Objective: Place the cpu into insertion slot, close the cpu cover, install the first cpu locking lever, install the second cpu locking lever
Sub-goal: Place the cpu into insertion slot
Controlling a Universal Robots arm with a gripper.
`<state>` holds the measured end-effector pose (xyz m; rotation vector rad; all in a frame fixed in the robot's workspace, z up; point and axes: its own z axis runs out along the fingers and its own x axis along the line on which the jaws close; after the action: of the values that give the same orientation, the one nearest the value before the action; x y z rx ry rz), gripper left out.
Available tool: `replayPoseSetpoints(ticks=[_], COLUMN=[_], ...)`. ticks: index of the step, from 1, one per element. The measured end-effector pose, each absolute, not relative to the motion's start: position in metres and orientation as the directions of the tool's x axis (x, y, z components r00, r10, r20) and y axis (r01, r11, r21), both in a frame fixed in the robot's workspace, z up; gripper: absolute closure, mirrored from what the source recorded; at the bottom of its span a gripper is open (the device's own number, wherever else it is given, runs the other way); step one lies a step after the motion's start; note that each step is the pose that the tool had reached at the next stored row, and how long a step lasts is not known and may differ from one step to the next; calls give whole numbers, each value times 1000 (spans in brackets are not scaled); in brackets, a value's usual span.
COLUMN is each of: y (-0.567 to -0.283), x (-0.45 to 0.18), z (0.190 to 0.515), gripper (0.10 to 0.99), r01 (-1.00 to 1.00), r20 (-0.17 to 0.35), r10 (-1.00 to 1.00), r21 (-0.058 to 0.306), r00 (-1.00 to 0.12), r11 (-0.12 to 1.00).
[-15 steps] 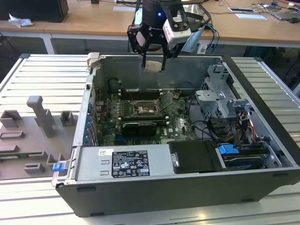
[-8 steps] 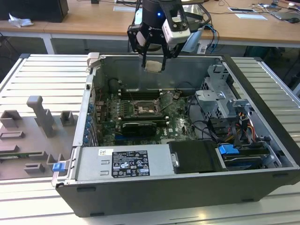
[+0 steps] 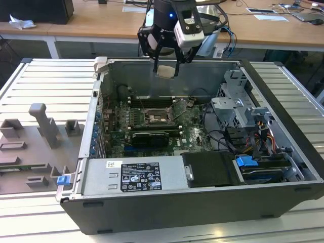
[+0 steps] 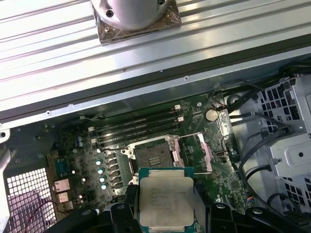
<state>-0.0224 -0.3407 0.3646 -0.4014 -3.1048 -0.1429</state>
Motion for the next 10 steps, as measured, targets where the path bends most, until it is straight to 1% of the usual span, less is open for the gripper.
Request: replayPoseSetpoints(ticks=[6,10], y=[-341,-341], x=[-22,-22], z=[365,358], gripper=[545,545], r01=[287,294], r20=[19,19], r10=[286,294], r21=[89,88], r00=[-958,-956], r11=[954,952])
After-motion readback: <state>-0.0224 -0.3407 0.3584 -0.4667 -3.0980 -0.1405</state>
